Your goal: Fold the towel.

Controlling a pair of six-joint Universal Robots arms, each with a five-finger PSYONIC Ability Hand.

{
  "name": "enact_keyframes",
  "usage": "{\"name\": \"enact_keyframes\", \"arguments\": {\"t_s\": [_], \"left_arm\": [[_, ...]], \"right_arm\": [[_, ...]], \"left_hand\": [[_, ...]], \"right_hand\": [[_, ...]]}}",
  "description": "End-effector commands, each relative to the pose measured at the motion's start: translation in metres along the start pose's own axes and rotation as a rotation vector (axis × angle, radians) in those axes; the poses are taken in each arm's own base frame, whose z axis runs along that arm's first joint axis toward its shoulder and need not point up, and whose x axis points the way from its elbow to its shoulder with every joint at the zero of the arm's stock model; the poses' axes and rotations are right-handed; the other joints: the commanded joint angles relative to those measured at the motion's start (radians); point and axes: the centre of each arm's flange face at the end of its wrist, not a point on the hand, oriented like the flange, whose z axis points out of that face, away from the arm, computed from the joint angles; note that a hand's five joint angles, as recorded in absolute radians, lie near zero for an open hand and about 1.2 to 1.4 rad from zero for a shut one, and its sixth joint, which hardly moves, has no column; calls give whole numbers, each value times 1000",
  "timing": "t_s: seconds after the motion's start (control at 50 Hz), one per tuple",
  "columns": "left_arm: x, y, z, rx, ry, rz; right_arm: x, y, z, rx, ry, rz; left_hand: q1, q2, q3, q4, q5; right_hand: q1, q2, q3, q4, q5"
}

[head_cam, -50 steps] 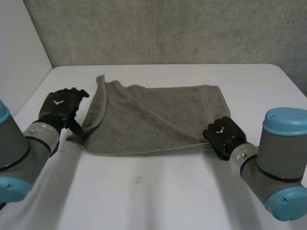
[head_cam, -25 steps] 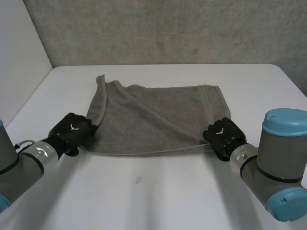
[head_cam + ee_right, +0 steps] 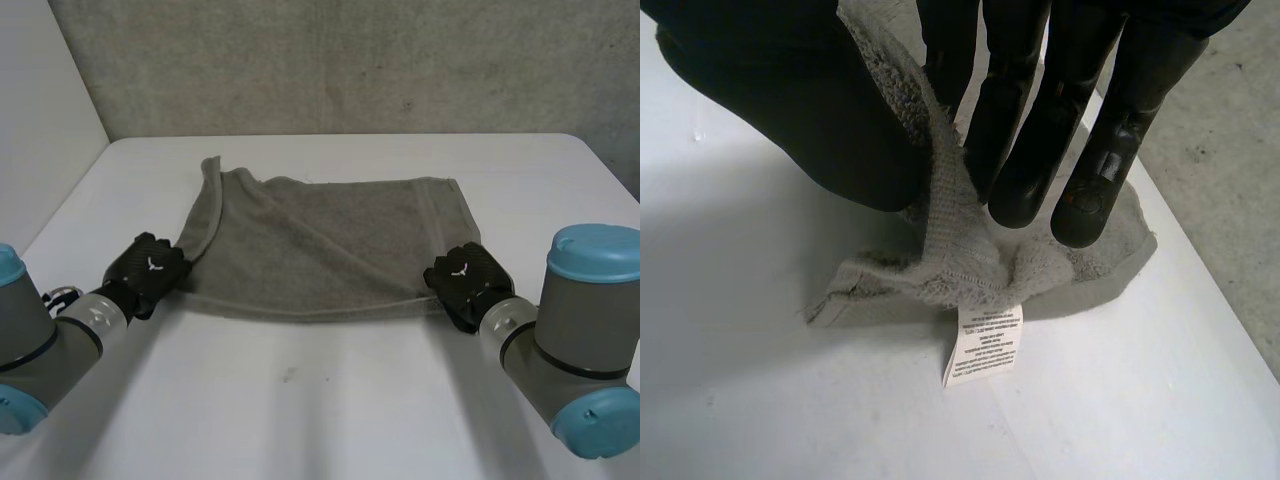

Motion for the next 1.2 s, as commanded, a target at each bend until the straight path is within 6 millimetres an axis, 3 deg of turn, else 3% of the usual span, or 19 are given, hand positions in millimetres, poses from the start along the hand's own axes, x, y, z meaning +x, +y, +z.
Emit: {"name": "enact_keyframes", "arguments": {"t_s": [0.02,0.12,0.2,0.34,0.42,0.44,0.48,0.52,0.6,0.64,0.72,0.82,0.92,1.0,1.1,1.14,1.16,1.18,1.2], "left_arm": [[-6,1,3,2,-47,19],[-18,-7,-1,-2,-88,31],[-44,-34,-15,35,-174,49],[-79,-87,-45,127,-241,-8],[-109,-131,-79,220,-292,-133],[-109,-131,-79,220,-292,-133],[-128,-159,-103,283,-329,-185],[-134,-170,-113,303,-336,-207],[-143,-183,-125,306,-324,-257],[-142,-182,-123,294,-311,-267],[-135,-166,-104,230,-265,-304],[-113,-130,-61,81,-186,-368],[-87,-79,0,-108,-147,-406],[-86,-71,20,-119,-153,-407],[-105,-94,36,-14,-200,-383],[-128,-141,39,157,-282,-335],[-128,-141,39,158,-282,-335],[-142,-168,36,267,-341,-315],[-142,-168,36,269,-342,-315]], "right_arm": [[10,-2,1,-2,28,43],[25,-14,-3,20,64,44],[47,-28,-13,32,104,49],[91,-82,-57,93,154,70],[120,-121,-92,191,223,100],[120,-121,-92,192,223,100],[129,-135,-106,233,249,96],[144,-156,-126,305,293,81],[151,-166,-134,321,297,74],[152,-165,-132,303,283,76],[142,-137,-96,147,187,55],[122,-112,-59,32,101,7],[104,-87,-21,-51,27,-6],[102,-76,13,-69,61,-12],[128,-96,31,56,250,-28],[143,-110,33,133,338,-34],[158,-128,30,228,433,-39],[159,-128,30,229,434,-39],[176,-149,22,340,533,-46]], "left_hand": [[360,360,361,360,371],[360,360,361,360,371],[360,360,361,360,371],[360,360,361,360,371],[360,360,361,360,371],[360,360,361,360,371],[360,360,361,360,371],[360,360,361,360,371],[360,360,361,360,371],[360,360,361,360,371],[360,360,361,360,371],[360,360,361,360,371],[360,360,361,360,371],[360,360,361,360,371],[360,360,361,360,371],[360,360,361,360,371],[360,360,361,360,371],[360,360,361,360,371],[360,360,361,360,371]], "right_hand": [[423,217,211,206,231],[423,217,211,206,231],[423,217,211,206,231],[423,217,211,206,231],[423,217,211,206,231],[423,217,211,206,231],[423,217,211,206,231],[423,217,211,206,231],[423,217,211,206,231],[423,217,211,206,231],[423,217,211,206,231],[423,217,211,206,231],[423,217,211,206,231],[423,217,211,206,231],[423,217,211,206,231],[423,217,211,206,231],[423,217,211,206,231],[423,217,211,206,231],[423,217,211,206,231]]}}
